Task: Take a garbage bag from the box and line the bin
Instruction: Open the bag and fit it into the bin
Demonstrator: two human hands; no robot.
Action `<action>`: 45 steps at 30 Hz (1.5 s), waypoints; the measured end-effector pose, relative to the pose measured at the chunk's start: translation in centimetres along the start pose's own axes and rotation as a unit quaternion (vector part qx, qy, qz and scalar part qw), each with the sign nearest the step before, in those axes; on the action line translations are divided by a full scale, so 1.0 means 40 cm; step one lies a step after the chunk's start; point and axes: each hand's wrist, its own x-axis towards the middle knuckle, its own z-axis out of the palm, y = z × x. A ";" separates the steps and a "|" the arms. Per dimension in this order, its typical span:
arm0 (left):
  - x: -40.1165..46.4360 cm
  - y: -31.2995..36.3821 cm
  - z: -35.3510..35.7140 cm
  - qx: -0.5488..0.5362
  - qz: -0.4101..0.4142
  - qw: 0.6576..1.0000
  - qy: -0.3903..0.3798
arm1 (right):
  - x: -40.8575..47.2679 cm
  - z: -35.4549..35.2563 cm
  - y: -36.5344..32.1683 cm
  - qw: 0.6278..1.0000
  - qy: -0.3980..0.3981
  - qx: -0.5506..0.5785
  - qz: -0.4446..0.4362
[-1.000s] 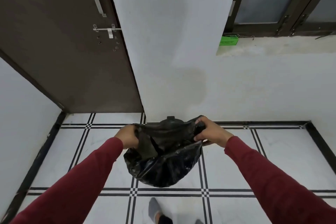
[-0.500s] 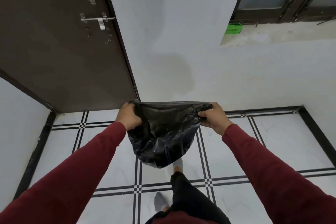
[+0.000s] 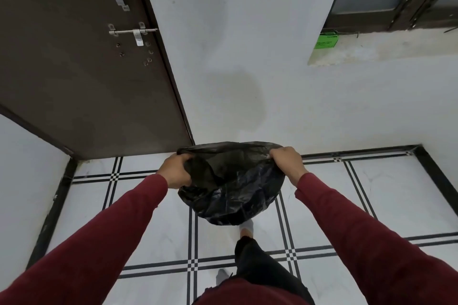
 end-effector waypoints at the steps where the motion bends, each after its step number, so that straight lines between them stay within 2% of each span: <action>1: 0.011 0.001 0.002 0.008 0.003 1.000 0.001 | 0.008 0.000 0.001 1.000 -0.003 0.022 0.015; 3: 0.029 0.003 0.007 0.022 0.010 1.000 0.009 | 0.019 -0.003 0.007 1.000 -0.018 0.020 0.008; 6: 0.055 0.008 0.019 0.032 0.014 0.999 0.027 | 0.050 -0.005 0.040 0.988 0.029 -0.145 -0.052; 10: 0.084 0.004 0.050 0.037 0.002 0.999 0.036 | 0.066 -0.004 0.084 0.939 0.069 -0.323 -0.091; 15: 0.118 -0.008 0.108 0.039 -0.017 0.999 -0.012 | 0.081 0.003 0.156 0.857 0.061 -0.503 -0.092; 17: 0.146 -0.006 0.133 0.041 -0.021 0.999 -0.027 | 0.110 0.005 0.182 0.869 0.044 -0.486 -0.084; 20: 0.189 0.005 0.169 0.042 -0.026 0.998 -0.034 | 0.164 0.008 0.207 0.925 0.016 -0.377 -0.051; 22: 0.235 0.014 0.200 0.045 -0.025 0.998 -0.036 | 0.215 0.020 0.223 0.949 0.021 -0.311 -0.050; 26: 0.345 0.035 0.261 0.043 -0.022 0.998 -0.031 | 0.320 0.069 0.235 0.978 0.071 -0.185 -0.070; 29: 0.437 0.036 0.328 0.025 -0.016 0.999 -0.011 | 0.407 0.133 0.259 0.986 0.078 -0.104 -0.101; 32: 0.512 0.014 0.402 -0.007 0.009 1.000 0.012 | 0.480 0.194 0.314 0.983 0.079 -0.103 -0.131; 37: 0.568 -0.029 0.512 0.013 0.059 0.991 0.122 | 0.550 0.278 0.418 0.974 0.186 -0.065 -0.115; 40: 0.595 -0.083 0.580 0.024 0.054 0.988 0.140 | 0.588 0.331 0.486 0.967 0.215 -0.058 -0.127; 42: 0.621 -0.128 0.619 0.042 0.042 0.991 0.117 | 0.618 0.364 0.523 0.968 0.191 -0.101 -0.126; 45: 0.666 -0.190 0.663 0.097 0.033 0.993 0.059 | 0.664 0.413 0.567 0.963 0.101 -0.213 -0.130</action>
